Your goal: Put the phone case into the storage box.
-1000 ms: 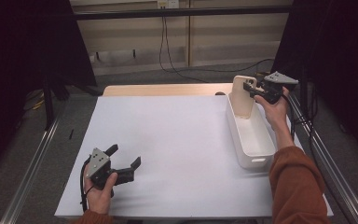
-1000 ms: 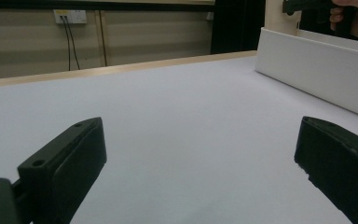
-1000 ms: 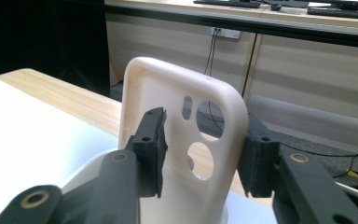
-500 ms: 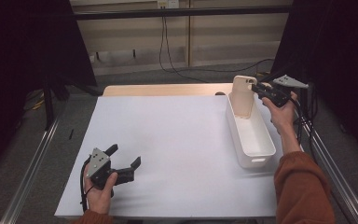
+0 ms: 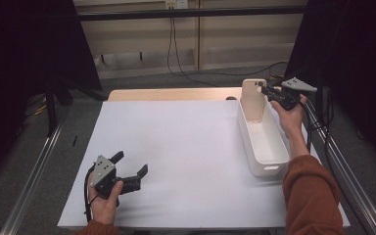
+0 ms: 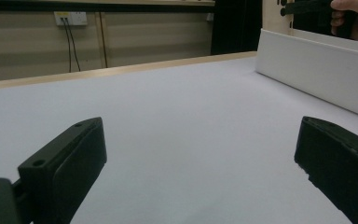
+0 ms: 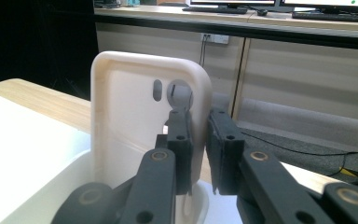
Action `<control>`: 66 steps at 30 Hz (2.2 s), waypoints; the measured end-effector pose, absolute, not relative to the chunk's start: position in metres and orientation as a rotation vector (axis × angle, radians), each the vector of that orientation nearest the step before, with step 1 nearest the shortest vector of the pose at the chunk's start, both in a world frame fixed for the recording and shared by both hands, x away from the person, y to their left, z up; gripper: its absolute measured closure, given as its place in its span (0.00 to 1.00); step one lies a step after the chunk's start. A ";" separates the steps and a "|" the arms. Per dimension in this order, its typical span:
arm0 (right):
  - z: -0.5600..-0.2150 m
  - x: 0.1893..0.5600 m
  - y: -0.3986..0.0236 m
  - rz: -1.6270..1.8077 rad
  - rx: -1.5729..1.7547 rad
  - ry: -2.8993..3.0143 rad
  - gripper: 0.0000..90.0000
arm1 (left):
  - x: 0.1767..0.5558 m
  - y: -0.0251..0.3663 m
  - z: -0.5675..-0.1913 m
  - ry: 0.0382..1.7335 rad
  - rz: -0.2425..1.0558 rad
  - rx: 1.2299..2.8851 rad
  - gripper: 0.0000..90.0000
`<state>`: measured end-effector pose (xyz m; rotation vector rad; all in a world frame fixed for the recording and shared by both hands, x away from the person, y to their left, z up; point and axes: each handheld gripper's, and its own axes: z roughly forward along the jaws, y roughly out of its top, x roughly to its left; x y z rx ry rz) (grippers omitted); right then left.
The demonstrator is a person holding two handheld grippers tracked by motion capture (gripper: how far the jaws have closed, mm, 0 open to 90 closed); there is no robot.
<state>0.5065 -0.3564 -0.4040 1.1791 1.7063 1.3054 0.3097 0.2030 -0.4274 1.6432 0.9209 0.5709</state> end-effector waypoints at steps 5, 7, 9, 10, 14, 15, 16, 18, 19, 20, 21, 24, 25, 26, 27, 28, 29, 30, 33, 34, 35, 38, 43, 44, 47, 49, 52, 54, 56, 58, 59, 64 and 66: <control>-0.407 0.509 -0.358 1.303 1.183 1.704 0.88 | 0.310 0.203 -0.428 0.920 0.571 1.648 0.03; -0.408 0.510 -0.358 1.300 1.181 1.704 0.88 | 0.310 0.203 -0.428 0.918 0.570 1.649 0.03; -0.408 0.511 -0.358 1.294 1.177 1.704 0.88 | 0.310 0.203 -0.428 0.916 0.572 1.653 0.03; -0.408 0.511 -0.358 1.292 1.175 1.705 0.88 | 0.310 0.203 -0.428 0.917 0.572 1.654 0.03; -0.409 0.513 -0.360 1.294 1.180 1.707 0.88 | 0.310 0.203 -0.428 0.916 0.572 1.655 0.03; -0.409 0.513 -0.360 1.296 1.180 1.709 0.88 | 0.310 0.203 -0.428 0.918 0.572 1.653 0.03; -0.409 0.514 -0.360 1.291 1.179 1.712 0.88 | 0.311 0.203 -0.428 0.914 0.571 1.660 0.03; -0.408 0.514 -0.359 1.297 1.181 1.713 0.87 | 0.310 0.203 -0.428 0.917 0.571 1.654 0.03; -0.408 0.514 -0.359 1.300 1.184 1.711 0.86 | 0.310 0.204 -0.428 0.917 0.571 1.654 0.03; -0.409 0.514 -0.359 1.302 1.188 1.711 0.84 | 0.310 0.203 -0.428 0.922 0.569 1.647 0.03; -0.409 0.514 -0.359 1.302 1.189 1.713 0.82 | 0.310 0.204 -0.428 0.920 0.567 1.648 0.03; -0.409 0.512 -0.358 1.304 1.192 1.709 0.78 | 0.310 0.203 -0.428 0.919 0.568 1.650 0.03; -0.409 0.511 -0.358 1.308 1.191 1.704 0.78 | 0.310 0.204 -0.428 0.917 0.568 1.654 0.03; -0.408 0.511 -0.358 1.311 1.189 1.699 0.77 | 0.310 0.204 -0.428 0.917 0.569 1.653 0.03; -0.407 0.510 -0.358 1.315 1.194 1.693 0.74 | 0.310 0.203 -0.428 0.918 0.569 1.651 0.03; -0.407 0.509 -0.359 1.317 1.194 1.686 0.72 | 0.310 0.204 -0.428 0.918 0.569 1.650 0.03; -0.406 0.508 -0.359 1.322 1.196 1.681 0.70 | 0.310 0.203 -0.428 0.923 0.567 1.643 0.03; -0.405 0.508 -0.359 1.323 1.196 1.679 0.69 | 0.311 0.203 -0.428 0.923 0.567 1.643 0.03; -0.403 0.504 -0.360 1.322 1.205 1.661 0.63 | 0.311 0.203 -0.428 0.924 0.569 1.642 0.03; -0.402 0.503 -0.361 1.322 1.205 1.659 0.61 | 0.311 0.204 -0.427 0.920 0.571 1.646 0.03; -0.402 0.503 -0.361 1.327 1.206 1.654 0.60 | 0.311 0.204 -0.427 0.921 0.574 1.647 0.03; -0.402 0.500 -0.362 1.324 1.217 1.664 0.57 | 0.311 0.204 -0.427 0.926 0.576 1.643 0.03; -0.397 0.497 -0.361 1.331 1.214 1.655 0.46 | 0.312 0.203 -0.427 0.926 0.576 1.644 0.02; -0.396 0.496 -0.360 1.331 1.216 1.663 0.43 | 0.313 0.203 -0.428 0.926 0.573 1.639 0.02; -0.394 0.494 -0.359 1.319 1.214 1.679 0.34 | 0.313 0.202 -0.428 0.931 0.570 1.646 0.02; -0.393 0.493 -0.357 1.308 1.212 1.691 0.25 | 0.314 0.202 -0.428 0.931 0.567 1.647 0.02; -0.394 0.490 -0.357 1.313 1.224 1.680 0.16 | 0.313 0.203 -0.428 0.928 0.568 1.642 0.02; -0.395 0.489 -0.356 1.315 1.247 1.668 0.11 | 0.313 0.203 -0.428 0.926 0.571 1.644 0.02; -0.395 0.487 -0.354 1.324 1.247 1.655 0.06 | 0.313 0.203 -0.428 0.928 0.571 1.643 0.02; -0.393 0.487 -0.353 1.329 1.247 1.654 0.05 | 0.312 0.204 -0.427 0.921 0.574 1.650 0.02; -0.392 0.486 -0.352 1.334 1.240 1.652 0.04 | 0.312 0.204 -0.427 0.920 0.575 1.650 0.02; -0.387 0.480 -0.350 1.363 1.227 1.653 0.01 | 0.311 0.204 -0.427 0.916 0.577 1.648 0.02; -0.387 0.477 -0.350 1.376 1.219 1.667 0.00 | 0.310 0.205 -0.426 0.913 0.575 1.645 0.02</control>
